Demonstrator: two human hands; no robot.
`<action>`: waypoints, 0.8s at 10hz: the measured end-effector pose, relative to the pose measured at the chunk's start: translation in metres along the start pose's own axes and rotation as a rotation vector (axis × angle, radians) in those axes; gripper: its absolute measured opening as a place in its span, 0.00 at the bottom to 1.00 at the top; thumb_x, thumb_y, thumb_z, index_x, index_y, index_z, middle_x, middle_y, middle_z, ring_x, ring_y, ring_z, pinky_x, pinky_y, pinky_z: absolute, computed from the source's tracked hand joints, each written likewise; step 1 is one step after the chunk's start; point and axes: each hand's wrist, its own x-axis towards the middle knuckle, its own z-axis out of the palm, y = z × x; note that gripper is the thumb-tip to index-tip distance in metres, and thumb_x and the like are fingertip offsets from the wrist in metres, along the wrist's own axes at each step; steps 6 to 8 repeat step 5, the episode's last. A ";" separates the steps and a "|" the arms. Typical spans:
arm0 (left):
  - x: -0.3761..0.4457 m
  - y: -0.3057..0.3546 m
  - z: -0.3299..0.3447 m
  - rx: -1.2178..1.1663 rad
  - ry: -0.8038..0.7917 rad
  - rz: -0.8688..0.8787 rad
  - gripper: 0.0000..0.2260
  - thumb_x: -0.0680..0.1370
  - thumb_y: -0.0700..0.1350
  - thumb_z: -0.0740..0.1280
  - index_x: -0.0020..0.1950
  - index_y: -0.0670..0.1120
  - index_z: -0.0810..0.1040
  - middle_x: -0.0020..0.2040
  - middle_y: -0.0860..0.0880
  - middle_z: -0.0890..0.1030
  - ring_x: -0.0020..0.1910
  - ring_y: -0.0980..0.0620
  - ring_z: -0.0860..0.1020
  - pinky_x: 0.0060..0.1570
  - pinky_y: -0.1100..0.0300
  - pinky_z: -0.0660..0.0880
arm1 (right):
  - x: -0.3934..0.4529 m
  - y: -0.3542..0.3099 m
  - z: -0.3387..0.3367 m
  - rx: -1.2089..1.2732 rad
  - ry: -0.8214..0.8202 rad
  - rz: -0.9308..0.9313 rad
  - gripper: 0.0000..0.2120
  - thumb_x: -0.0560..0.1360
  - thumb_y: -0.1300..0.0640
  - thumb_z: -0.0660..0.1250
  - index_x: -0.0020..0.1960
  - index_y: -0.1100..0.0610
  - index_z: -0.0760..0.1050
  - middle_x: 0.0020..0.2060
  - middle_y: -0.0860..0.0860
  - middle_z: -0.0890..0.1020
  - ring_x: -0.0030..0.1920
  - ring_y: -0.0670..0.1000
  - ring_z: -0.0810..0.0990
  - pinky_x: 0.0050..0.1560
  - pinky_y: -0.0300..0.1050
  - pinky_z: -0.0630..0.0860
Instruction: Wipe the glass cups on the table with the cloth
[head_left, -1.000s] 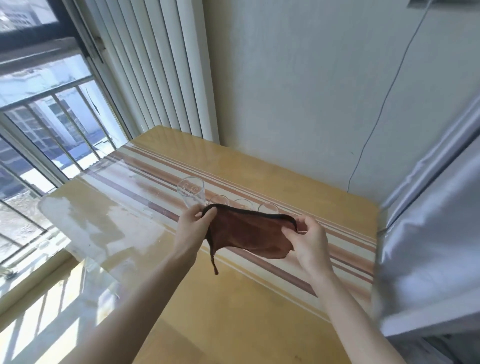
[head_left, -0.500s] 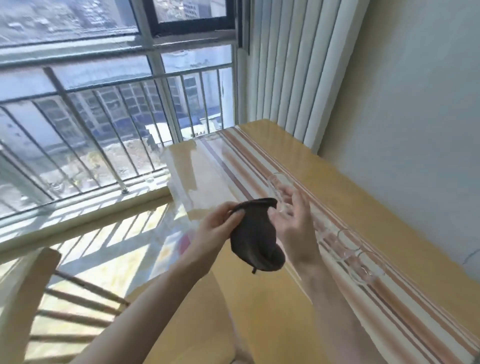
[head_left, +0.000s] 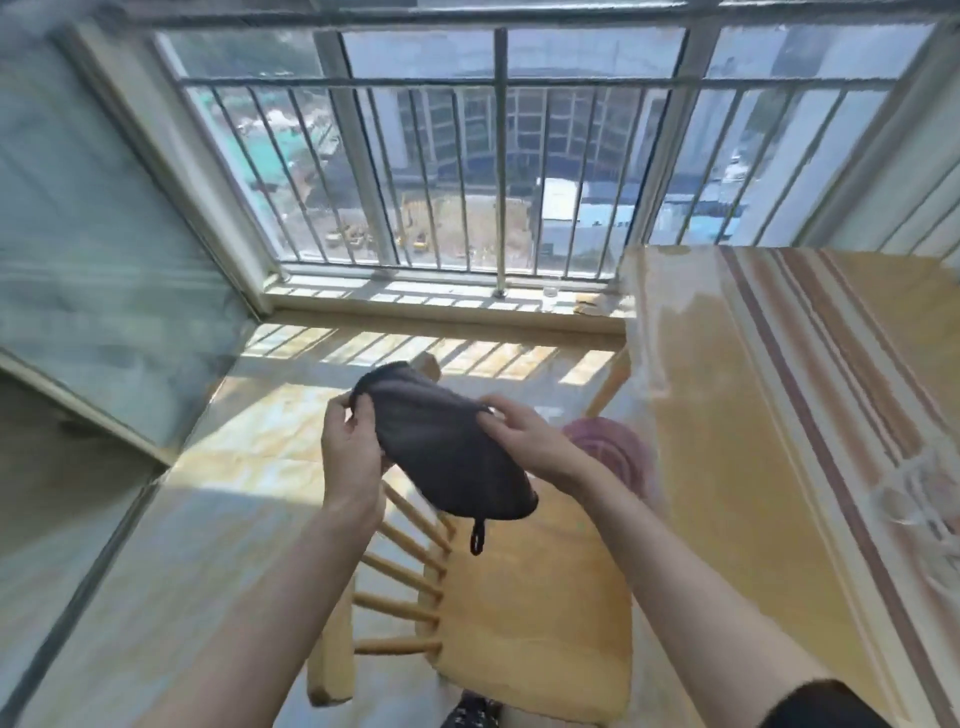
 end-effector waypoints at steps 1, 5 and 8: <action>0.030 -0.009 -0.043 0.023 0.183 -0.053 0.06 0.83 0.46 0.55 0.55 0.47 0.68 0.46 0.51 0.77 0.44 0.55 0.78 0.40 0.56 0.78 | 0.049 -0.008 0.042 -0.156 -0.087 -0.009 0.14 0.83 0.53 0.52 0.63 0.55 0.70 0.62 0.57 0.77 0.61 0.58 0.75 0.57 0.50 0.71; 0.104 -0.076 -0.122 0.303 0.355 -0.645 0.23 0.77 0.34 0.64 0.69 0.38 0.59 0.70 0.36 0.67 0.62 0.40 0.71 0.57 0.47 0.70 | 0.119 0.014 0.123 -0.624 0.054 -0.053 0.17 0.80 0.46 0.57 0.65 0.51 0.69 0.56 0.57 0.78 0.54 0.60 0.78 0.53 0.55 0.77; 0.104 -0.076 -0.122 0.303 0.355 -0.645 0.23 0.77 0.34 0.64 0.69 0.38 0.59 0.70 0.36 0.67 0.62 0.40 0.71 0.57 0.47 0.70 | 0.119 0.014 0.123 -0.624 0.054 -0.053 0.17 0.80 0.46 0.57 0.65 0.51 0.69 0.56 0.57 0.78 0.54 0.60 0.78 0.53 0.55 0.77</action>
